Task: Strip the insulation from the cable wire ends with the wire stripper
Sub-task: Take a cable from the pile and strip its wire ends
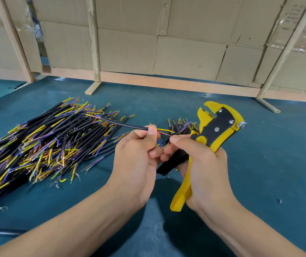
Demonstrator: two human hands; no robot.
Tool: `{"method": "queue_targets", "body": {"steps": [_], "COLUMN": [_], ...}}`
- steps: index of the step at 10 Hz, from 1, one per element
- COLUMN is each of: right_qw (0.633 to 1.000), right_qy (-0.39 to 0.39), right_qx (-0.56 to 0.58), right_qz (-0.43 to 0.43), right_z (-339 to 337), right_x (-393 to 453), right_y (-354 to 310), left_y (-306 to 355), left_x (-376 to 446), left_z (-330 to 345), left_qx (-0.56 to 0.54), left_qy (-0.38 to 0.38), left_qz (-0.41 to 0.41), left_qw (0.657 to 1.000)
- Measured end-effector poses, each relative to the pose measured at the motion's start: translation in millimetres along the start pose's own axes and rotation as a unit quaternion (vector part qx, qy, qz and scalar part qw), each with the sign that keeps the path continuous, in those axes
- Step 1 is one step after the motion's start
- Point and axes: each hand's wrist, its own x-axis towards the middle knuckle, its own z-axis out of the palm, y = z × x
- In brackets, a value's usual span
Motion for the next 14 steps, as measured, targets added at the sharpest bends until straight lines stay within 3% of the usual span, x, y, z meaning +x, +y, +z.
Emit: {"method": "queue_targets", "body": {"steps": [2, 3, 4, 5, 6, 8, 9, 12, 14], "right_qw": [1.000, 0.996, 0.992, 0.996, 0.993, 0.937, 0.913, 0.898, 0.900], "right_qy": [0.005, 0.051, 0.078, 0.047, -0.025, -0.271, -0.334, -0.349, -0.343], "right_qx": [0.002, 0.066, 0.096, 0.052, 0.041, 0.138, 0.154, 0.199, 0.198], "right_qz": [0.000, 0.018, 0.031, 0.062, 0.109, 0.173, 0.178, 0.179, 0.179], "right_z": [-0.5, 0.7, 1.9, 0.8, 3.0, 2.5, 2.6, 5.2, 4.0], "right_x": [-0.9, 2.0, 9.6, 11.5, 7.9, 0.5, -3.2, -7.5, -6.4], "right_y": [-2.7, -7.1, -12.9, -8.7, -4.2, -7.5, -8.1, -4.4, 1.2], "left_y": [-2.6, 16.6, 32.8, 36.3, 33.2, 33.4, 29.2, 27.2, 27.7], "left_x": [4.5, 22.4, 27.3, 21.7, 15.1, 9.7, 7.7, 4.7, -0.2], "left_z": [-1.3, -6.5, -15.3, -11.8, -7.1, -4.8, -3.9, -2.3, -1.1], "left_qx": [-0.032, -0.109, -0.116, -0.026, -0.015, -0.027, -0.037, -0.097, -0.033], "left_qy": [0.006, 0.056, 0.014, -0.066, -0.103, -0.066, -0.075, -0.074, -0.084], "left_qz": [-0.029, -0.041, -0.010, 0.033, 0.035, 0.026, 0.002, -0.013, 0.024], "left_qw": [0.999, 0.992, 0.993, 0.997, 0.994, 0.997, 0.997, 0.992, 0.996]}}
